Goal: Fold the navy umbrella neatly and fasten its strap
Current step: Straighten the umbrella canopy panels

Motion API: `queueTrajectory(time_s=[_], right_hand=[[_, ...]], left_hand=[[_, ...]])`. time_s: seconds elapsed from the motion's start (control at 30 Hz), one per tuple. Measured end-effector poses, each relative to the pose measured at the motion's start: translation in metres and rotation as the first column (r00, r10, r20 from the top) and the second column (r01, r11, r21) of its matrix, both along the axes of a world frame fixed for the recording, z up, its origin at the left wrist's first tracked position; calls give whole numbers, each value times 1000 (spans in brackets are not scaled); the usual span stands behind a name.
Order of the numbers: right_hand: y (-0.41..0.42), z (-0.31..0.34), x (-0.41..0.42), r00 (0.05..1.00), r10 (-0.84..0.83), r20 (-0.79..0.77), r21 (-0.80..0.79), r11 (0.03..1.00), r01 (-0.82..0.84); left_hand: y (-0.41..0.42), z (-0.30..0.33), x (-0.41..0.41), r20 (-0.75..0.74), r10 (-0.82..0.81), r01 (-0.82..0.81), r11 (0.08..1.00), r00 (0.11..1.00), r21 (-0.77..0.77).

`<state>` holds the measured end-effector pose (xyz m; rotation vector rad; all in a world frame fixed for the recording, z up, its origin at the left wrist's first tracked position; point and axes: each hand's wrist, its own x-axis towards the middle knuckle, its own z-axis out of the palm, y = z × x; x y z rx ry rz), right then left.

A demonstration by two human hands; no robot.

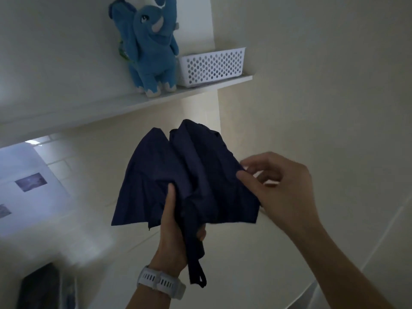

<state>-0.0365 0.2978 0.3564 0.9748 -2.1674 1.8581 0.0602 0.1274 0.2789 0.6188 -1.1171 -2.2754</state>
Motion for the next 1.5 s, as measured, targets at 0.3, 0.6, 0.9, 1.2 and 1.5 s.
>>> queueTrajectory(time_s=[0.3, 0.6, 0.9, 1.2, 1.5], right_hand=[[11, -26, 3, 980, 51, 191, 46, 997, -60], [12, 9, 81, 980, -92, -174, -131, 989, 69], [-19, -27, 54, 996, -89, 4, 51, 995, 88], [-3, -12, 16, 921, 179, 347, 54, 976, -210], [-11, -2, -7, 888, 118, 444, 318, 906, -279]], left_hand=[[-2, 6, 5, 54, 24, -24, 1000, 998, -4], [10, 9, 11, 25, 224, -216, 958, 974, -190], [12, 16, 19, 49, 283, -236, 872, 958, -429], [7, 15, 29, 183, 284, -220, 927, 941, -305], [23, 28, 47, 246, -49, 93, 981, 968, -169]])
